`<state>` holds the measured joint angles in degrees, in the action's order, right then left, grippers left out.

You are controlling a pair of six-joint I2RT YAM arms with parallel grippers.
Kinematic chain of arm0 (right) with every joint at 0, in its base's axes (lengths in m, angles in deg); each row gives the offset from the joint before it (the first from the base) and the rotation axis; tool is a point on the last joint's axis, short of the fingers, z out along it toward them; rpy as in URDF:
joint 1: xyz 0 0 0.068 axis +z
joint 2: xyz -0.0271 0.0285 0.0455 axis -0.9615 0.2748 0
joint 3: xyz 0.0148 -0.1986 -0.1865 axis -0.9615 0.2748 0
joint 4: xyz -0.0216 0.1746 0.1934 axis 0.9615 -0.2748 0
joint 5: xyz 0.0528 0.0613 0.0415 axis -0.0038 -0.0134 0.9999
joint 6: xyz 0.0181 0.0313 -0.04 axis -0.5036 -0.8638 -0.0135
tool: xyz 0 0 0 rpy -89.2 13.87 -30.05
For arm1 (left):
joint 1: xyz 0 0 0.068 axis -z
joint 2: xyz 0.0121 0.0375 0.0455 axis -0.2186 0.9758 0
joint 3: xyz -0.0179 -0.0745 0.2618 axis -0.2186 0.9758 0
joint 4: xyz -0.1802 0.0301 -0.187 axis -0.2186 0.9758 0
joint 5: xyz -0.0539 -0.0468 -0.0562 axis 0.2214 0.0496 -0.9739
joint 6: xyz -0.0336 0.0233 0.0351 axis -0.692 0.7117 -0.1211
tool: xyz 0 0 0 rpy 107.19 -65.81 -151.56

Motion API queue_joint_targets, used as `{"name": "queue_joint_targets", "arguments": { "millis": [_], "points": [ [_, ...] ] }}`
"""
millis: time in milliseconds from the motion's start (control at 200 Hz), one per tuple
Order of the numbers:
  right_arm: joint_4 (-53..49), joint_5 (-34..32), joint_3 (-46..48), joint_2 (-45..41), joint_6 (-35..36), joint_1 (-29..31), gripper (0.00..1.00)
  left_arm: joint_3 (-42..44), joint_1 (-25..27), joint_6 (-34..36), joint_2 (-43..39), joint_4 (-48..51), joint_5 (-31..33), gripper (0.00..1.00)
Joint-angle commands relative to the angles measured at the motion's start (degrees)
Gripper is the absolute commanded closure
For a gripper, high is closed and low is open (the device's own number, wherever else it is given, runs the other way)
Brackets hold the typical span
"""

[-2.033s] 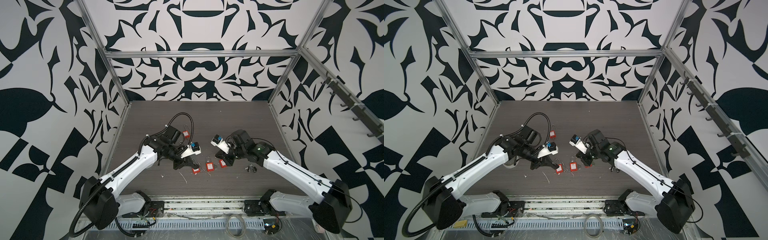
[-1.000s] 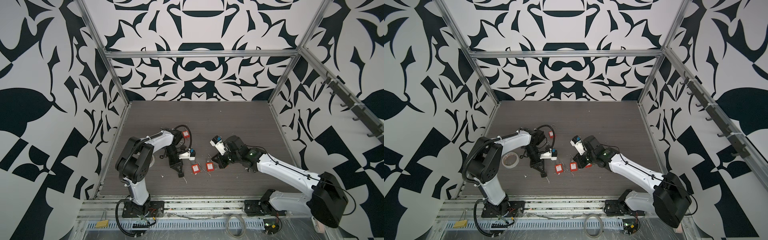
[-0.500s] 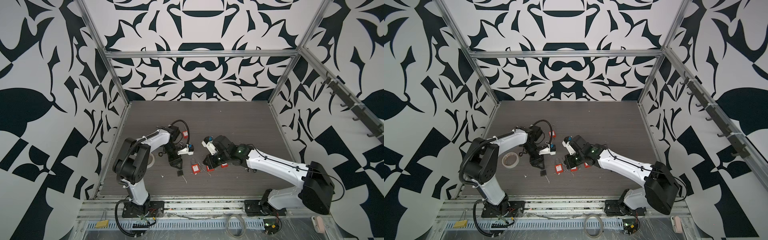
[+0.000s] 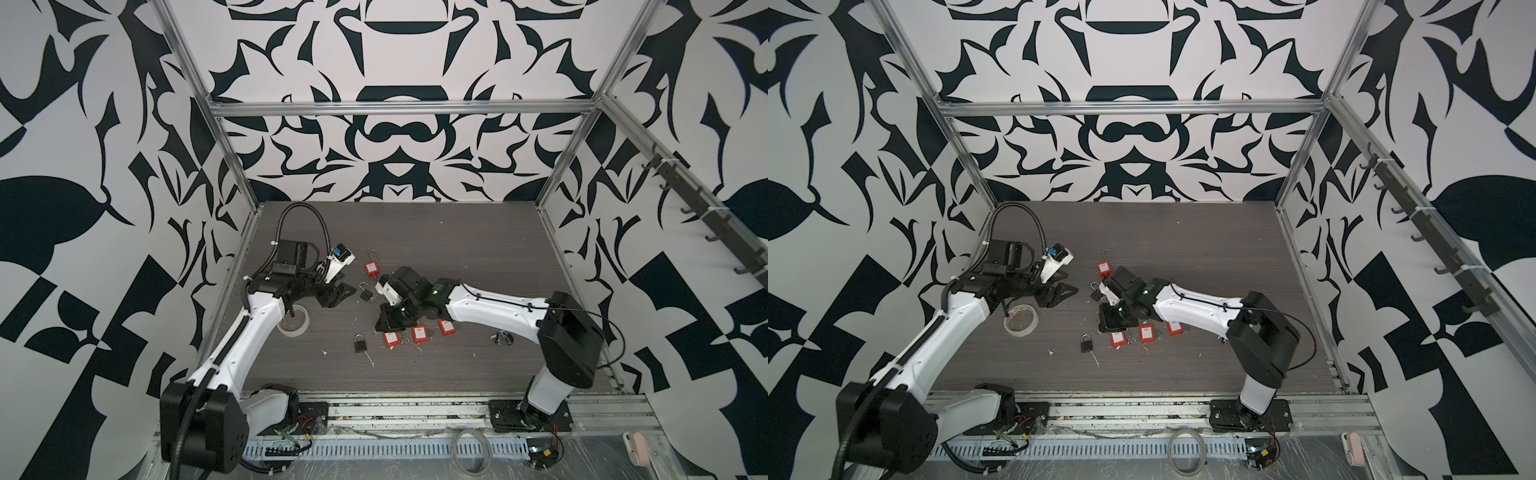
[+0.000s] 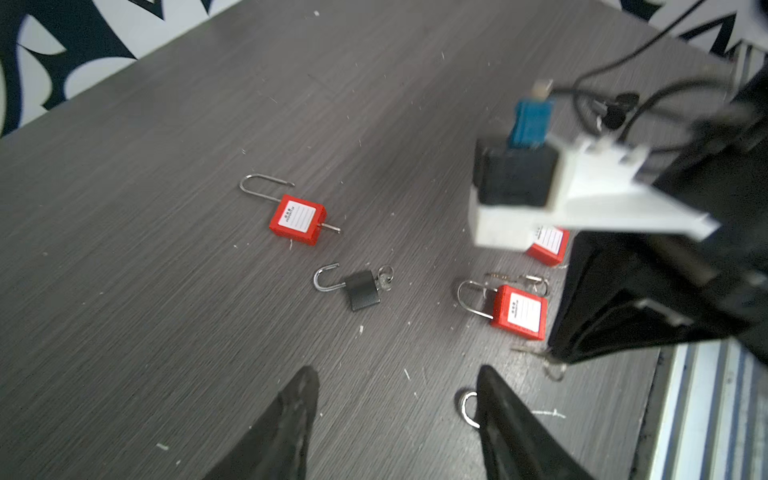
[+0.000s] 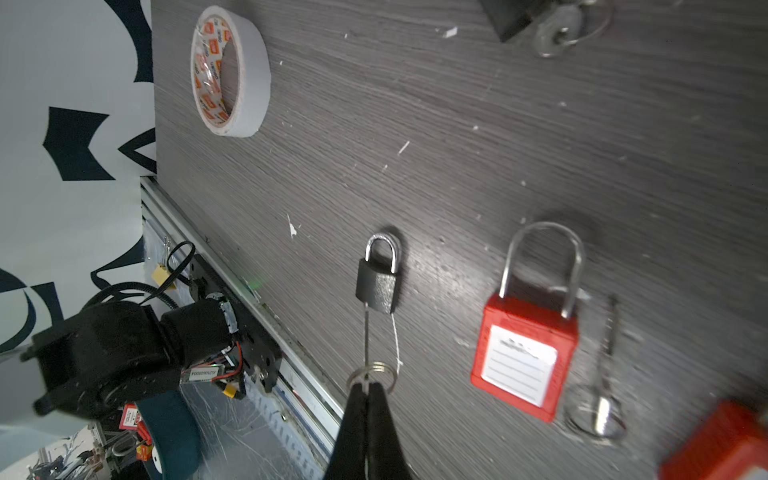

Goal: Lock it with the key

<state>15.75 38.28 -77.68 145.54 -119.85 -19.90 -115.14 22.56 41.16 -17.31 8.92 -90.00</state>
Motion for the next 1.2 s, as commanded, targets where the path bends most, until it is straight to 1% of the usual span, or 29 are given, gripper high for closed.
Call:
{"name": "queue_joint_targets", "arguments": {
  "millis": [0,115,210,490,545,610,650,745,785,900,1025,1195],
  "points": [
    [-3.02,2.05,-4.37,3.39,-2.85,0.56,1.0,2.0,-1.91,-8.03,-2.9,-6.13,-6.04,0.37],
    [-5.08,3.22,-8.46,8.05,-3.23,1.36,1.0,4.49,-2.01,-8.62,-5.41,-7.92,-7.07,0.37],
    [-8.52,2.57,-11.55,11.06,-3.4,1.65,1.0,5.98,-2.02,-9.11,-6.68,-8.97,-7.51,0.37],
    [-13.52,1.85,-15.14,14.84,-4.02,1.6,0.94,10.11,-2.01,-9.31,-9.27,-11.24,-7.53,0.37],
    [-14.06,1.85,-15.61,15.3,-3.9,1.58,0.9,10.64,-2.0,-9.62,-9.57,-11.66,-7.62,0.37],
    [-14.78,1.73,-16.1,15.55,-3.59,1.58,0.81,11.14,-1.96,-9.74,-9.84,-11.94,-8.15,0.37],
    [-14.88,1.45,-16.12,15.35,-3.56,1.57,0.77,11.18,-1.95,-9.76,-10.01,-12.03,-8.42,0.37],
    [-14.91,0.57,-15.72,13.86,-2.9,1.58,0.7,11.16,-1.94,-9.83,-9.97,-11.88,-8.93,0.37],
    [-14.56,-0.24,-15.22,12.91,-2.74,1.6,0.68,11.27,-1.94,-9.92,-10.1,-12.02,-9.04,0.34],
    [-16.79,-4.07,-14.81,9.94,-1.75,1.59,0.67,11.64,-2.01,-10.39,-10.49,-12.46,-9.31,0.33],
    [-20.75,-9.54,-14.09,5.66,1.62,1.41,0.64,11.95,-1.98,-10.8,-11.09,-12.75,-10.26,0.32],
    [-23.29,-10.27,-9.42,2.59,3.89,-0.76,0.64,12.3,-1.94,-11.11,-11.32,-12.79,-11.48,0.31]
  ]
}}
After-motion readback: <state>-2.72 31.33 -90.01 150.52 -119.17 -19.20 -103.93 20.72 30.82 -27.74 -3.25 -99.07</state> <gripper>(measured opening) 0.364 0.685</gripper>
